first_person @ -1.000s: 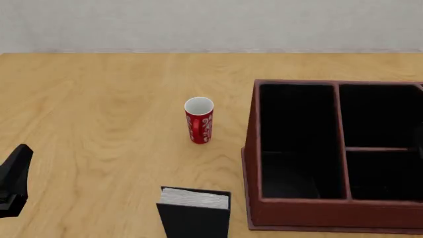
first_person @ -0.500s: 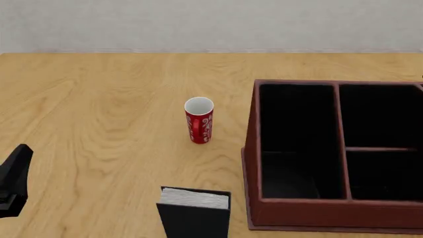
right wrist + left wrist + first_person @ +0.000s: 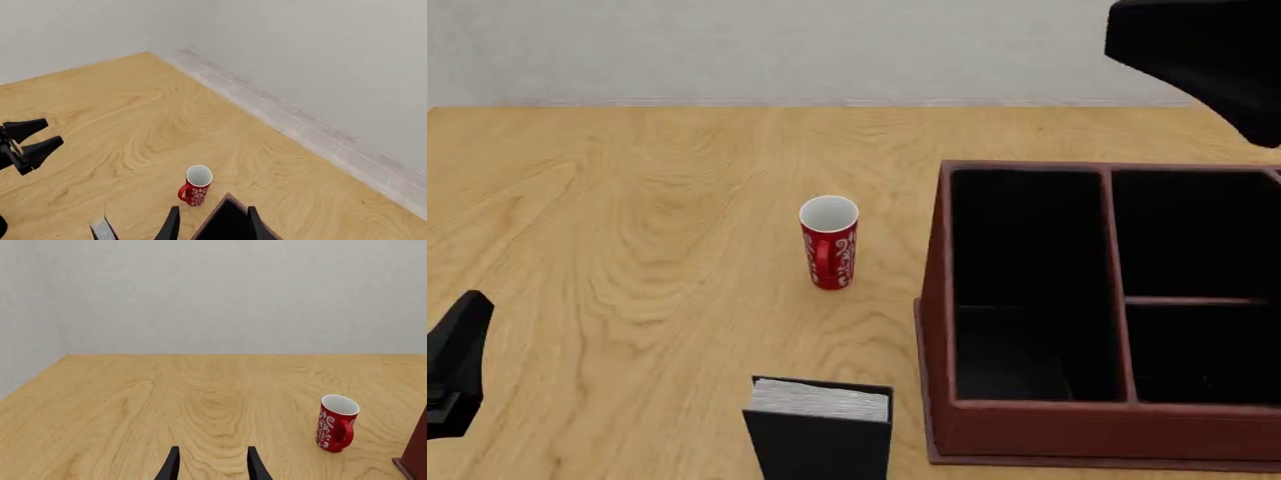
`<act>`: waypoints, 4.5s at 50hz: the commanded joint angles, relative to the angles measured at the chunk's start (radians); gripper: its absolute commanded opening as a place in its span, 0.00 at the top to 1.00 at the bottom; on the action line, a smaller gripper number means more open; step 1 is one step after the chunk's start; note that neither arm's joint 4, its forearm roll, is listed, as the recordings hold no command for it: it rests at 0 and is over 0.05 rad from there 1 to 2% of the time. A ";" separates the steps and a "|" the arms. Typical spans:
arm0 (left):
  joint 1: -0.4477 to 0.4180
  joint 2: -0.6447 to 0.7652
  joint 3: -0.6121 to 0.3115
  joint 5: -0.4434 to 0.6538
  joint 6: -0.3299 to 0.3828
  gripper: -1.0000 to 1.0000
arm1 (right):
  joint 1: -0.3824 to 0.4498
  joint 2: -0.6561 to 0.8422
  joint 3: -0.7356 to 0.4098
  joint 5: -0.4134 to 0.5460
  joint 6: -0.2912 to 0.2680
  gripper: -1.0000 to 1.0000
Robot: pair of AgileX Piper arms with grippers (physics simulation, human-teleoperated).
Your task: Pick up the book and place it in the left compartment of the caddy.
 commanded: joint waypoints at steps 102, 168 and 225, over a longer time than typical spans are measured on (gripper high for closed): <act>0.000 0.000 0.000 0.000 0.000 0.00 | 0.333 0.511 -0.042 0.139 0.290 0.00; 0.000 0.000 0.000 0.000 0.000 0.00 | 0.392 0.611 0.080 0.018 0.375 0.00; 0.000 0.000 0.000 0.000 0.000 0.00 | 0.399 0.747 0.126 -0.089 0.405 0.00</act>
